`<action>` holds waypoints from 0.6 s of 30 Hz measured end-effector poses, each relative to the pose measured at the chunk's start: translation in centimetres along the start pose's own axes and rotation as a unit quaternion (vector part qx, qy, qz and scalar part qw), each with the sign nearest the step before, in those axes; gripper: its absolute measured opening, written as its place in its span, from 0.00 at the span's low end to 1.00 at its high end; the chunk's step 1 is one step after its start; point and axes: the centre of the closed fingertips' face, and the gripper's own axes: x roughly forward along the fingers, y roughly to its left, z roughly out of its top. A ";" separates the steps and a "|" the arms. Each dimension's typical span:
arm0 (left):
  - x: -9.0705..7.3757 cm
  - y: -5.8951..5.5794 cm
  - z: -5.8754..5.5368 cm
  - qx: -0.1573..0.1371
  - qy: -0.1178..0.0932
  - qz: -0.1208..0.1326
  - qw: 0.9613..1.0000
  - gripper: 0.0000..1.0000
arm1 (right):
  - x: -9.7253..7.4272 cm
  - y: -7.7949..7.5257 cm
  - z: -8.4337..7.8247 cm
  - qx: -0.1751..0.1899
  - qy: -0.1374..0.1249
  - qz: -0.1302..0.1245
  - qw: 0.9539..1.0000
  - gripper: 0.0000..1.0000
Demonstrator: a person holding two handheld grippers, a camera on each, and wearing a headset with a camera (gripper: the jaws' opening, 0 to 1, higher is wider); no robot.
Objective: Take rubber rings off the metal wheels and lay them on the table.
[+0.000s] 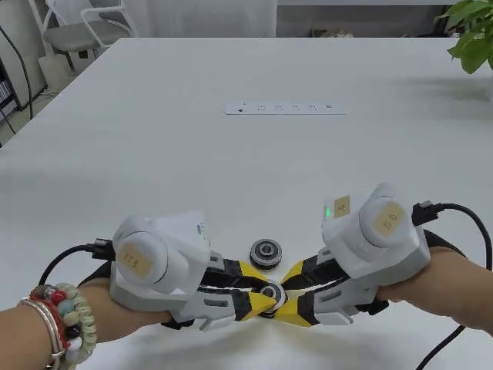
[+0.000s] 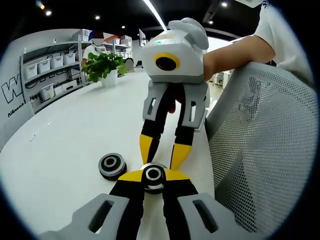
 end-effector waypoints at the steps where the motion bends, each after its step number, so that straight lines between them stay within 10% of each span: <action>1: 0.0 0.0 0.0 0.000 0.000 0.000 1.000 0.08 | -0.1 0.0 0.0 0.000 0.001 0.000 1.000 0.18; 18: -0.2 -0.1 0.0 0.001 -0.002 0.000 1.000 0.09 | 0.4 -0.4 0.0 0.020 -0.002 -0.015 1.000 0.30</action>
